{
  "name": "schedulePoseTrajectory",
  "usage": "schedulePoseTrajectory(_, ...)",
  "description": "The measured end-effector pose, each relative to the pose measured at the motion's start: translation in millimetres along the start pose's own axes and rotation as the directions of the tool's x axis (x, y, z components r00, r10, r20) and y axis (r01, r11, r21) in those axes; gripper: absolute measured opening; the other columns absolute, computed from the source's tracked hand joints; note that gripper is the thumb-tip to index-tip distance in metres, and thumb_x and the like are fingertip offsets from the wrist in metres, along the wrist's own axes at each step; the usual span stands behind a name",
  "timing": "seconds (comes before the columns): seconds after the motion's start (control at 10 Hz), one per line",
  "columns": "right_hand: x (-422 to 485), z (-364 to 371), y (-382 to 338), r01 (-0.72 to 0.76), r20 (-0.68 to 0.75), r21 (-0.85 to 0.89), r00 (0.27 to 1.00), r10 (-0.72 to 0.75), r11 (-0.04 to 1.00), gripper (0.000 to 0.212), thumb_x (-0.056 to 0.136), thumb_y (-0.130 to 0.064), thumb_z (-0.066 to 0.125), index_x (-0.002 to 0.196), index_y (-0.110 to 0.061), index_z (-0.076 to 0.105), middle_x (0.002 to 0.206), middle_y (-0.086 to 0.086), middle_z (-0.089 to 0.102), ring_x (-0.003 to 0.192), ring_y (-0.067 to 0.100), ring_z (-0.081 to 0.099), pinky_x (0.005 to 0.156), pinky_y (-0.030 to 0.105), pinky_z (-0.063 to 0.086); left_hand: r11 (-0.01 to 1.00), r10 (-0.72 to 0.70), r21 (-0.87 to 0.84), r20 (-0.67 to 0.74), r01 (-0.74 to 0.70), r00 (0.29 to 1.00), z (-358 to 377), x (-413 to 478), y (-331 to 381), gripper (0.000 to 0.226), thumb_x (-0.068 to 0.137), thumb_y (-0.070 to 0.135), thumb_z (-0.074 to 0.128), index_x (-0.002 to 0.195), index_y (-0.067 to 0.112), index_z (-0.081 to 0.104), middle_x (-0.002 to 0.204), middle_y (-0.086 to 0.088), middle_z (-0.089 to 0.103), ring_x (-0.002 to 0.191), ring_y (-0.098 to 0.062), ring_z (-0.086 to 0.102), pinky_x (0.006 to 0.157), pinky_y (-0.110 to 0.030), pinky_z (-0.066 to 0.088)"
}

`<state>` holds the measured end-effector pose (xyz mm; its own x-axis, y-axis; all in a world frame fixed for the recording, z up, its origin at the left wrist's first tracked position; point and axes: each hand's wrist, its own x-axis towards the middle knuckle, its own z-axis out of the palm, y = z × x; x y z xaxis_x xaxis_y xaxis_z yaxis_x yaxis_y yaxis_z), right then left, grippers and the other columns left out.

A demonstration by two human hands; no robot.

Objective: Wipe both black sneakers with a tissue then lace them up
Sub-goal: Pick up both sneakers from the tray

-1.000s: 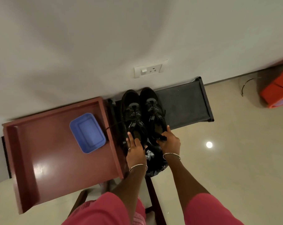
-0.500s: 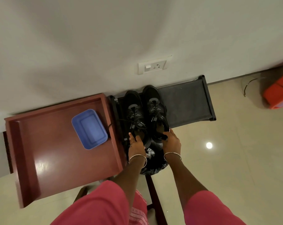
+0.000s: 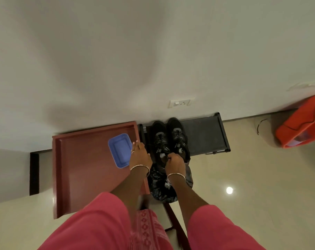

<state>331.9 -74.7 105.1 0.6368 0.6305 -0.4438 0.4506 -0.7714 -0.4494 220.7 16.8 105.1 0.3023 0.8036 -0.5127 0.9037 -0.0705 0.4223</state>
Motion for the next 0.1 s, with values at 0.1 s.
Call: schedulePoseTrajectory(0.1, -10.4, -6.7, -49.5, 0.093, -0.02, 0.025, 0.995, -0.093, 0.995, 0.029, 0.093, 0.001, 0.049, 0.115, 0.001, 0.067, 0.116, 0.02, 0.066, 0.11, 0.036, 0.059, 0.091, 0.04, 0.048, 1.0, 0.007, 0.002, -0.074, -0.007, 0.997, -43.7, -10.2, -10.9, 0.063, 0.102, 0.015, 0.048, 0.154, -0.006, 0.018, 0.165, -0.02, 0.014, 0.155, -0.032, 0.007, 0.124, -0.037, 0.017)
